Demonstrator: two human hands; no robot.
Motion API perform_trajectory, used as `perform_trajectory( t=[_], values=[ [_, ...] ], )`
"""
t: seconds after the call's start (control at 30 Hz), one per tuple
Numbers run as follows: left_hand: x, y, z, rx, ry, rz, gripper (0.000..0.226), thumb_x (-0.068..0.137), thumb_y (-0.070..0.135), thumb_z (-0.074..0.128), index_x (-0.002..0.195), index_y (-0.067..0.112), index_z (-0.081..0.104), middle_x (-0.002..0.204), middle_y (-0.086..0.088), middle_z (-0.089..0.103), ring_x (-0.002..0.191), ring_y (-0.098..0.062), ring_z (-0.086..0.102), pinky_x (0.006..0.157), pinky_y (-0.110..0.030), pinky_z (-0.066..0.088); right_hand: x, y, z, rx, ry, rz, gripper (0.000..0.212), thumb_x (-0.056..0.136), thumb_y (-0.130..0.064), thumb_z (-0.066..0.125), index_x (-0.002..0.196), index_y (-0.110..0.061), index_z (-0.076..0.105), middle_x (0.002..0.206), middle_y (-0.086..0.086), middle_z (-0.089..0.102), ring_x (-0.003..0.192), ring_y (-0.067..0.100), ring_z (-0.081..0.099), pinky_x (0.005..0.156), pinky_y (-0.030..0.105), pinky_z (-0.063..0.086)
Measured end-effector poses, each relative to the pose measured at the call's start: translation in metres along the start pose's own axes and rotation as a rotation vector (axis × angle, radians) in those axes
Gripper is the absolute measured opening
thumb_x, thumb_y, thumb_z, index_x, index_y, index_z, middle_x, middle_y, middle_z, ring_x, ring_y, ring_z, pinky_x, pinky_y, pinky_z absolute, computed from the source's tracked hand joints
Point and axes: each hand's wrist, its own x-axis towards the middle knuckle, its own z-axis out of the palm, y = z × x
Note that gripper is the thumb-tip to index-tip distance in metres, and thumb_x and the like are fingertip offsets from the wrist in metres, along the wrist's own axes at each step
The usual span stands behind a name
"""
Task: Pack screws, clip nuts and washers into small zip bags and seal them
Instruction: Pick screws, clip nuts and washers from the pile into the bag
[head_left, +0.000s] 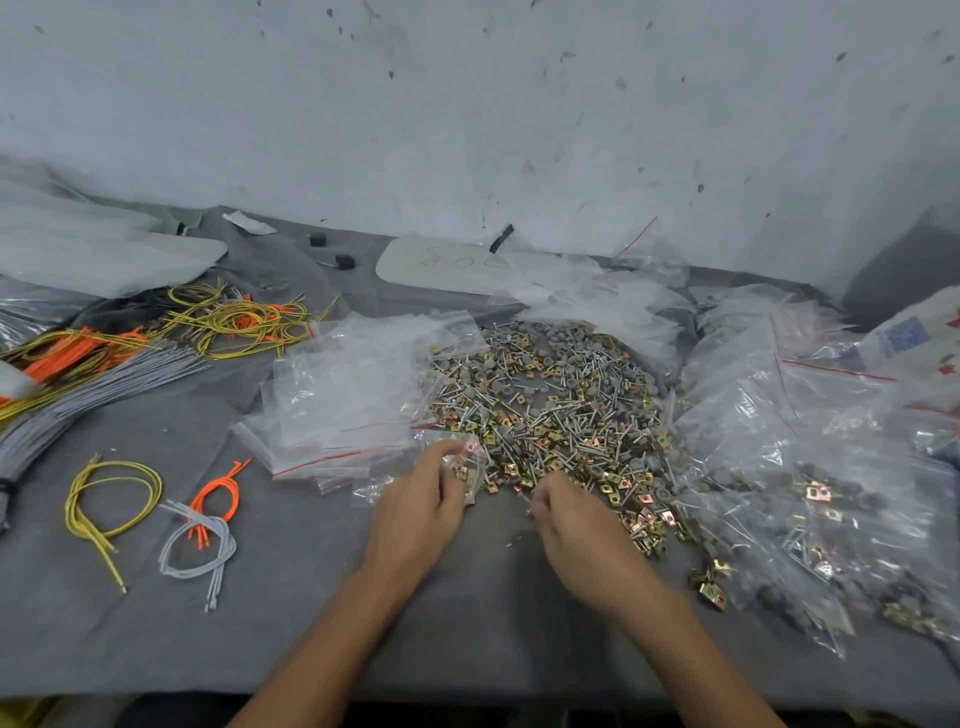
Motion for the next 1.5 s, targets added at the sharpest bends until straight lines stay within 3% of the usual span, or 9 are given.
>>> perform_trajectory(
  t=[0.13, 0.3, 0.47, 0.6, 0.7, 0.9, 1.13, 1.37, 1.5],
  values=[
    [-0.001, 0.001, 0.0, 0.004, -0.005, 0.001, 0.03, 0.098, 0.026, 0.048, 0.125, 0.04, 0.049, 0.08, 0.005, 0.069, 0.082, -0.024, 0.066, 0.075, -0.042, 0.052, 0.023, -0.032, 0.005, 0.105, 0.019, -0.057, 0.011, 0.105, -0.025, 0.045, 0.094, -0.022, 0.046, 0.08, -0.007, 0.055, 0.073, 0.014, 0.052, 0.065, 0.035, 0.035],
    [-0.002, 0.002, 0.0, -0.024, 0.009, 0.022, 0.027, 0.099, 0.028, 0.045, 0.123, 0.041, 0.05, 0.088, 0.006, 0.072, 0.09, -0.025, 0.068, 0.076, -0.04, 0.052, 0.049, -0.049, 0.016, -0.037, 0.075, -0.064, 0.016, 0.105, -0.021, 0.043, 0.108, -0.008, 0.054, 0.106, 0.009, 0.06, 0.095, 0.028, 0.057, 0.08, 0.037, 0.04],
    [-0.004, 0.002, -0.001, -0.071, 0.034, 0.039, 0.04, 0.092, 0.045, 0.028, 0.124, 0.04, 0.052, 0.099, 0.008, 0.073, 0.09, -0.021, 0.068, 0.076, -0.038, 0.053, 0.046, -0.048, 0.027, 0.012, 0.141, -0.135, 0.019, 0.105, -0.023, 0.048, 0.117, -0.014, 0.06, 0.114, 0.006, 0.061, 0.103, 0.026, 0.058, 0.089, 0.043, 0.047],
    [-0.002, 0.0, 0.0, -0.057, 0.039, 0.058, 0.029, 0.1, 0.035, 0.04, 0.126, 0.04, 0.053, 0.089, 0.014, 0.071, 0.082, -0.01, 0.066, 0.073, -0.035, 0.053, 0.028, -0.035, 0.026, 0.293, 0.185, -0.172, 0.024, 0.101, -0.016, 0.055, 0.124, -0.022, 0.061, 0.116, -0.007, 0.067, 0.106, 0.01, 0.063, 0.092, 0.029, 0.05],
    [-0.002, -0.001, 0.002, -0.035, 0.049, 0.059, 0.032, 0.1, 0.024, 0.049, 0.127, 0.041, 0.054, 0.067, 0.015, 0.06, 0.064, -0.004, 0.057, 0.061, -0.033, 0.045, 0.018, -0.004, 0.004, 0.225, 0.246, -0.105, 0.019, 0.099, -0.016, 0.058, 0.113, -0.028, 0.066, 0.109, -0.013, 0.064, 0.095, 0.005, 0.06, 0.087, 0.028, 0.05],
    [-0.002, 0.001, 0.001, -0.036, 0.05, 0.051, 0.034, 0.097, 0.023, 0.048, 0.126, 0.037, 0.058, 0.057, 0.011, 0.054, 0.057, -0.006, 0.053, 0.055, -0.032, 0.036, 0.02, 0.055, -0.049, -0.051, 0.104, 0.142, 0.013, 0.099, -0.025, 0.059, 0.1, -0.036, 0.066, 0.103, -0.016, 0.059, 0.095, 0.006, 0.06, 0.082, 0.029, 0.048],
    [-0.002, 0.002, -0.001, -0.021, 0.022, 0.043, 0.034, 0.098, 0.019, 0.051, 0.126, 0.037, 0.057, 0.059, 0.011, 0.055, 0.059, -0.008, 0.054, 0.057, -0.036, 0.043, 0.043, 0.047, -0.039, -0.111, -0.087, 0.024, 0.013, 0.098, -0.033, 0.06, 0.108, -0.032, 0.069, 0.104, -0.012, 0.057, 0.098, 0.01, 0.058, 0.088, 0.033, 0.048],
    [-0.002, 0.005, -0.003, -0.02, 0.004, 0.047, 0.039, 0.093, 0.03, 0.042, 0.127, 0.032, 0.059, 0.065, 0.006, 0.058, 0.068, -0.021, 0.06, 0.066, -0.041, 0.05, 0.052, 0.052, -0.036, -0.29, -0.194, -0.019, 0.036, 0.095, -0.006, 0.051, 0.119, -0.03, 0.063, 0.12, -0.003, 0.058, 0.115, 0.02, 0.052, 0.096, 0.039, 0.046],
    [-0.002, 0.005, -0.003, -0.015, 0.009, 0.042, 0.037, 0.094, 0.03, 0.042, 0.127, 0.034, 0.058, 0.072, 0.004, 0.065, 0.073, -0.021, 0.062, 0.068, -0.04, 0.05, 0.052, 0.056, -0.04, -0.366, -0.195, -0.104, 0.028, 0.098, -0.013, 0.055, 0.119, -0.031, 0.061, 0.117, -0.006, 0.057, 0.112, 0.017, 0.052, 0.091, 0.036, 0.048]
  ],
)
